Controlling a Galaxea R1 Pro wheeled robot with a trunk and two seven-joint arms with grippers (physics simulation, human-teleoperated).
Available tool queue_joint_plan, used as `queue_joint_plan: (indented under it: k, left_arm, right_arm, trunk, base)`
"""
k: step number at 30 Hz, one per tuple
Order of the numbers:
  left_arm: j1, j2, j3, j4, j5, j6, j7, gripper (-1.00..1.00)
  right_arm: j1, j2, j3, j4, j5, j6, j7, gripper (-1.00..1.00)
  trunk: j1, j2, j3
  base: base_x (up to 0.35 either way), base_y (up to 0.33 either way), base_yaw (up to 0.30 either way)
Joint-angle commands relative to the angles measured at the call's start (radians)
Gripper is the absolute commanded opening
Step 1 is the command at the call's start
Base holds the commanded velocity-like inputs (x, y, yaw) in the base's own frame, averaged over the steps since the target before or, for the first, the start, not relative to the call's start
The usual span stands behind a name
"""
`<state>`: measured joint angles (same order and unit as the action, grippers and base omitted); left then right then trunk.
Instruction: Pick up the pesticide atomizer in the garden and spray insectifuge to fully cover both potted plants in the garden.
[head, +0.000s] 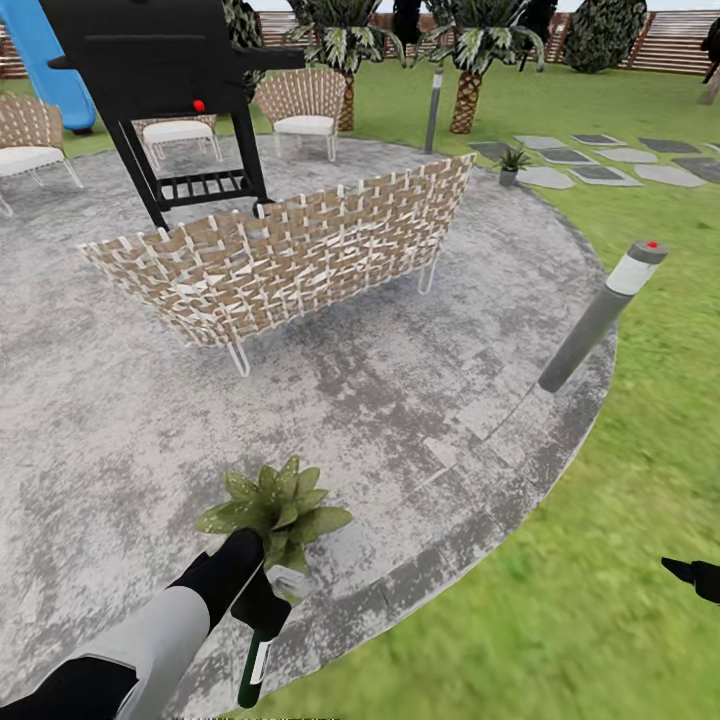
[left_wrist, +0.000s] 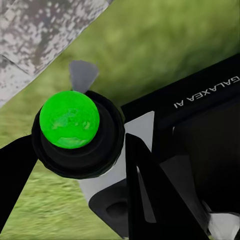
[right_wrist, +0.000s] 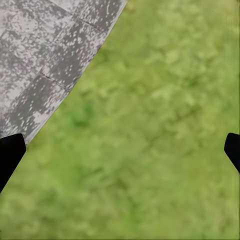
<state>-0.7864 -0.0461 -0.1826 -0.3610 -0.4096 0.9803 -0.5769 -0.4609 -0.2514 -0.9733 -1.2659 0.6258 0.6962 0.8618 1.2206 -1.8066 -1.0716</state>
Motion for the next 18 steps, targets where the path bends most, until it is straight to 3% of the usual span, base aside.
queue_joint_plan:
  k: [1,11,18]
  left_arm:
    - [-0.001,0.000,-0.003,-0.001,-0.011,0.001,-0.010,-1.00]
    - [-0.001,0.000,0.000,-0.001,-0.010,0.001,-0.010,-1.00]
    - [-0.001,0.000,0.000,-0.001,-0.010,0.001,-0.010,-1.00]
  right_arm:
    - [-0.001,0.000,-0.002,-0.001,0.009,0.002,0.010,1.00]
    - [-0.001,0.001,-0.002,0.000,0.009,-0.001,0.010,1.00]
    - [-0.001,0.000,-0.002,0.001,0.009,-0.001,0.009,1.00]
  trunk:
    - [0.000,0.000,-0.001]
    - [0.000,0.000,-0.008]
    - [0.000,0.000,-0.012]
  base:
    - [0.000,0.000,0.220]
    - [0.000,-0.009,0.220]
    - [0.155,-0.175,0.165]
